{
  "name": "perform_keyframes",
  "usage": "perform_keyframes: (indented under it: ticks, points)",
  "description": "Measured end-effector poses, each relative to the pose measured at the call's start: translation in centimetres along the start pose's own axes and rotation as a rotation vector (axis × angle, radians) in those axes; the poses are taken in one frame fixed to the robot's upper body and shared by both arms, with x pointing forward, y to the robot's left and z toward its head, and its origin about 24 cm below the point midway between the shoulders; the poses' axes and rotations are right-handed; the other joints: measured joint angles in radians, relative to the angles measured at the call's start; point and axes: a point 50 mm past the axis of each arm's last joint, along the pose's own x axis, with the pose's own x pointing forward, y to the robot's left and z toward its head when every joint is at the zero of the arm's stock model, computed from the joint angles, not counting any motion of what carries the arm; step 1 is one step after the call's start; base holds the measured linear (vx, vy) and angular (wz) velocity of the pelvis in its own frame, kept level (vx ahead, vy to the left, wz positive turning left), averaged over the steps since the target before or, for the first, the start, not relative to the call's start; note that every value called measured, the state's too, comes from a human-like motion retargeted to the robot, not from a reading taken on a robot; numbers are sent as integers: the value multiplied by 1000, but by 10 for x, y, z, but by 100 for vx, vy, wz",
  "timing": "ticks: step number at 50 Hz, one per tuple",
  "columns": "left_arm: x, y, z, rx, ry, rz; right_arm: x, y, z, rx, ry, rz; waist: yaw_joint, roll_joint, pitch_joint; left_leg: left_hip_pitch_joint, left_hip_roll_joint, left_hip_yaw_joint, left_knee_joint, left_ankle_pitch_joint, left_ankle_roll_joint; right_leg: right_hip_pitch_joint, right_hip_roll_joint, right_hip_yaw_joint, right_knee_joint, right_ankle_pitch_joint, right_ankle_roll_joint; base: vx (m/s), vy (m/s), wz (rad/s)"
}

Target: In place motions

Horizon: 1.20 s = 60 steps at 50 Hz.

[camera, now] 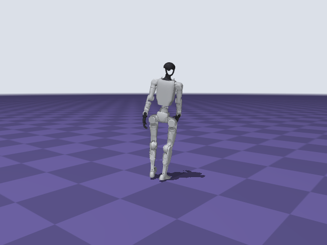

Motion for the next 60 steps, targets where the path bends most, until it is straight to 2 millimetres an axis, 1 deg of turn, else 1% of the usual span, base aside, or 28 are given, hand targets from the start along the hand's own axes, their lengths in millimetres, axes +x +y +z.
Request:
perform_keyframes:
  ticks: [2, 5, 7, 10, 15, 19, 20, 21, 23, 25, 26, 27, 28, 29, 30, 32, 33, 35, 38, 40, 42, 46, 48, 50, 53, 56, 58, 60]
  points:
    - [0, 0, 18, 23, -53, 5, -2, -2, -7, 11, 16, -15, -13, -12, 8, -4, -1, 12, -28, 16, 4, -16, -12, -16, 2, 5, 8, -7, 4, 25]
    - [-1, 3, 44, 64, -131, 23, -5, -9, -11, 15, 13, -41, 6, -36, 46, -1, -17, 20, -37, 11, 23, -21, -27, -17, 6, 13, 17, -2, 7, -12]
    - [-2, 3, 53, 83, -152, 32, -7, -10, -18, 13, 25, -49, 21, -45, 55, -3, -25, 12, -33, 4, 32, -21, -31, -9, 3, 21, 24, 12, 12, -32]
    - [-2, 2, 57, 89, -140, 28, -11, -7, -32, 14, 57, -58, 28, -53, 61, -1, -29, 25, -33, -6, 44, -24, -35, 2, 3, 29, 32, 10, 16, -35]
    - [-1, -8, 56, 62, -113, 4, -24, 1, -74, 80, 163, -76, 6, -60, 58, 8, -38, 29, -43, -18, 68, -31, -41, 11, 36, 11, 44, 13, 13, -17]
    - [-1, -20, 73, 51, -173, -8, -44, 7, -118, 142, 279, -104, 7, -66, 73, 24, -39, 23, -45, -27, 81, -60, -47, 25, 143, -11, 35, 14, 15, -14]
    - [-1, -23, 78, 44, -195, -11, -51, 9, -129, 152, 313, -110, 7, -65, 75, 28, -37, 25, -45, -29, 83, -72, -48, 27, 177, 0, 29, 12, 13, -10]
    - [-2, -27, 84, 37, -220, -18, -58, 12, -141, 157, 350, -117, -1, -60, 79, 30, -30, 21, -43, -31, 87, -89, -51, 15, 222, 36, 23, 9, 10, 0]
    - [-4, -36, 98, 24, -272, -36, -72, 16, -162, 166, 422, -133, -17, -46, 87, 31, -13, 15, -38, -33, 94, -139, -64, -2, 333, 141, 27, 1, 13, 3]
    - [-8, -48, 119, 12, -342, -57, -88, 19, -183, 187, 499, -163, -22, -31, 106, 33, 12, 32, -32, -37, 98, -226, -82, -5, 492, 305, 26, -8, 18, -18]
    - [-11, -53, 131, 18, -388, -63, -96, 18, -192, 205, 532, -183, -42, -25, 120, 35, 20, 31, -28, -38, 100, -274, -86, 6, 569, 374, 5, -11, 19, 8]
    - [-15, -57, 144, 29, -434, -67, -103, 19, -200, 223, 565, -203, -64, -19, 134, 37, 28, 27, -23, -38, 103, -324, -87, 17, 647, 414, -14, -9, 17, 43]
    - [-20, -60, 157, 53, -479, -67, -111, 19, -208, 244, 599, -220, -92, -11, 146, 36, 35, 18, -19, -38, 107, -377, -83, 29, 728, 393, -28, -7, 16, 42]
    - [-24, -62, 170, 80, -516, -58, -118, 19, -215, 264, 631, -234, -114, -4, 156, 38, 41, 16, -16, -38, 112, -422, -102, 11, 801, 362, -53, -5, 16, 31]
    - [-30, -63, 183, 109, -550, -45, -126, 21, -222, 285, 663, -247, -132, 2, 164, 39, 46, 18, -13, -40, 117, -462, -134, -23, 869, 327, -82, -6, 17, 22]
    - [-46, -66, 216, 161, -642, -15, -138, 21, -232, 336, 716, -286, -192, 2, 190, 39, 48, 16, -7, -36, 132, -573, -203, -63, 1035, 262, -142, -9, 16, 33]
    - [-54, -68, 231, 169, -691, -10, -143, 21, -236, 361, 735, -303, -221, 2, 202, 36, 49, 17, -4, -32, 140, -627, -221, -64, 1103, 241, -156, -7, 12, 45]
    - [-72, -73, 258, 161, -791, -20, -153, 25, -244, 412, 770, -332, -271, 4, 217, 33, 57, 29, -2, -23, 155, -733, -224, -42, 1212, 217, -153, -2, 6, 53]
    - [-99, -82, 289, 95, -926, -51, -164, 34, -254, 468, 811, -359, -330, 4, 219, 22, 69, 46, -1, -8, 168, -851, -213, -20, 1302, 207, -122, 2, 2, 50]
    - [-114, -87, 305, 43, -998, -75, -170, 39, -258, 490, 833, -367, -351, 1, 214, 17, 71, 52, 2, -3, 171, -889, -215, -15, 1325, 204, -115, 5, 2, 22]
    - [-124, -91, 314, 6, -1046, -95, -173, 43, -261, 505, 851, -366, -354, -3, 213, 23, 67, 56, 3, -3, 173, -881, -218, -18, 1312, 202, -116, 6, 2, -3]
    - [-133, -89, 322, -9, -1085, -81, -169, 44, -258, 495, 844, -344, -337, -5, 201, 33, 64, 82, -5, -7, 167, -785, -207, -21, 1206, 205, -102, 2, 0, -22]
    - [-129, -84, 320, 6, -1072, -58, -162, 41, -253, 473, 821, -327, -319, -4, 190, 41, 61, 106, -16, -8, 162, -712, -196, -29, 1128, 213, -92, 4, 0, -48]
    - [-120, -79, 311, 22, -1035, -43, -153, 38, -246, 448, 792, -305, -296, 1, 172, 47, 59, 130, -31, -10, 155, -631, -178, -39, 1036, 226, -77, 9, -2, -54]
    - [-93, -74, 283, 21, -923, -45, -138, 35, -235, 417, 736, -267, -249, 20, 134, 50, 60, 155, -50, -10, 146, -508, -107, -15, 856, 270, -30, 14, -6, -55]
    - [-68, -70, 251, 7, -796, -64, -121, 29, -220, 383, 659, -241, -203, 27, 104, 51, 52, 179, -59, -14, 137, -394, -20, 72, 648, 315, 40, 9, -5, -54]
    - [-55, -68, 231, -4, -716, -78, -106, 20, -204, 349, 582, -236, -187, 18, 88, 46, 30, 194, -63, -19, 133, -316, 10, 147, 493, 333, 87, -1, -4, -44]
    - [-45, -65, 214, -15, -653, -88, -91, 12, -186, 316, 505, -225, -178, 0, 79, 48, 0, 207, -67, -23, 130, -237, 11, 195, 341, 352, 115, -2, -8, -32]
